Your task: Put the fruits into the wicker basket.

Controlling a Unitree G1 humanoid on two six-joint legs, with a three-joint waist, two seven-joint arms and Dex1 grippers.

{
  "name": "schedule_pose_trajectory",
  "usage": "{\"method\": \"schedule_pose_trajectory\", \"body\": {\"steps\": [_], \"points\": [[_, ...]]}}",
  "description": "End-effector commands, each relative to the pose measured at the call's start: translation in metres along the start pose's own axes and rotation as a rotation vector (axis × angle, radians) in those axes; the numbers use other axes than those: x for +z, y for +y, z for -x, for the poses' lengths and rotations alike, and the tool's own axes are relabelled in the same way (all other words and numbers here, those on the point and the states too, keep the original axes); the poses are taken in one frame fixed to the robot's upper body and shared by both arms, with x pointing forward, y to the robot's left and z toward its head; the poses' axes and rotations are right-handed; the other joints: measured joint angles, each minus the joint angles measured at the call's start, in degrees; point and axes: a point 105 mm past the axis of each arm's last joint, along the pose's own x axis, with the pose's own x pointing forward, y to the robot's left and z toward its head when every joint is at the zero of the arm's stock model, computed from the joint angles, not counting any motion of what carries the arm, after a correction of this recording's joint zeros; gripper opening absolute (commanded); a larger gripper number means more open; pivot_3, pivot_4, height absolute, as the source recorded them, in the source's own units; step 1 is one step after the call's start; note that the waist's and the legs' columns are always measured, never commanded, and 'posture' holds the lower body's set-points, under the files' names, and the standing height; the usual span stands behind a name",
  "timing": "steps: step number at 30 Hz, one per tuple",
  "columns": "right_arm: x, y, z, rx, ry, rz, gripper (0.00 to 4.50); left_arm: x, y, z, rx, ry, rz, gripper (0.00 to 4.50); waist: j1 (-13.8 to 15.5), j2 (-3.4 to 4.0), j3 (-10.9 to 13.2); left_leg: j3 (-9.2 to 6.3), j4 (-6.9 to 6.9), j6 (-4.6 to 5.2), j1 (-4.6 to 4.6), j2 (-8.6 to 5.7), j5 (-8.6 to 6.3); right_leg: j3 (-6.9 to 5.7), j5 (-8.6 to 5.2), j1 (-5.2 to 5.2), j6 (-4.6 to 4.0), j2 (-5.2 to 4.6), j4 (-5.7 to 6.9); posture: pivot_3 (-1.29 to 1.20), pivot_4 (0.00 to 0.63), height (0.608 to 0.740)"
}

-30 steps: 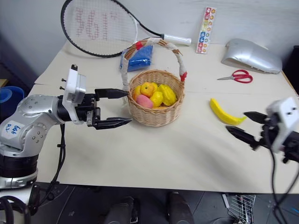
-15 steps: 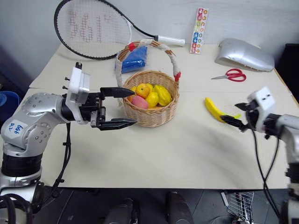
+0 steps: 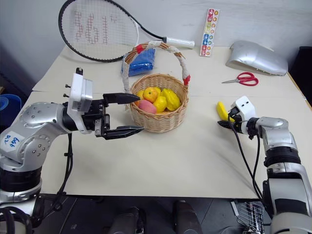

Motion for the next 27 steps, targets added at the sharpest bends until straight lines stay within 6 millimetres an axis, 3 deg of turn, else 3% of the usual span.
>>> {"method": "schedule_pose_trajectory", "body": {"steps": [1,3,8,11,19,25,27], "points": [[0.024,0.011,0.026,0.101,-0.129,-0.014,1.09,0.011,0.000,0.006,0.021,-0.017,-0.044,4.50,0.1,0.00,0.0,-0.02,0.00,-0.01,-0.01,0.00,0.00,-0.01,0.00,0.00,0.00,0.00,0.00,0.00,0.150,0.740],[0.033,0.032,0.039,0.198,-0.180,-0.014,0.60,0.011,0.000,0.007,0.025,-0.017,-0.043,4.50,0.1,0.00,0.0,-0.04,-0.02,-0.01,-0.03,0.01,-0.02,-0.02,0.00,0.00,0.00,-0.04,-0.02,0.00,0.150,0.740],[0.065,0.108,0.076,0.491,-0.301,0.020,0.59,0.011,0.003,0.011,0.046,-0.008,-0.043,4.50,-0.1,0.02,0.0,-0.01,-0.03,-0.04,0.02,0.08,-0.06,0.00,0.00,0.01,0.01,-0.08,0.00,0.00,0.150,0.740],[0.096,0.144,0.080,0.557,-0.385,0.062,0.59,0.011,0.005,0.015,0.061,-0.002,-0.041,4.50,-0.6,0.02,0.0,0.00,-0.04,-0.13,0.09,0.19,-0.13,0.01,0.00,0.01,0.00,0.01,0.04,0.00,0.150,0.740],[0.173,0.174,0.019,0.420,-0.490,0.129,0.59,0.012,0.006,0.013,0.053,-0.001,-0.047,4.50,-0.2,0.02,0.0,0.03,-0.01,-0.11,-0.06,0.13,-0.18,0.03,-0.02,-0.19,-0.09,-0.07,0.10,0.00,0.150,0.740],[0.195,0.177,-0.020,0.246,-0.462,0.316,0.59,0.013,0.007,0.012,0.060,-0.006,-0.054,4.50,0.0,0.01,0.0,-0.13,0.25,-0.07,-1.04,0.04,-0.08,-0.13,-0.05,-1.07,-0.14,-0.11,0.56,0.00,0.150,0.740],[0.203,0.184,-0.024,0.251,-0.470,0.348,0.59,0.013,0.006,0.013,0.064,-0.006,-0.055,4.50,-0.1,0.01,0.0,0.06,0.27,0.07,-1.16,-0.06,-0.08,-0.01,-0.02,-1.28,-0.08,-0.11,0.70,0.00,0.150,0.740]]}}
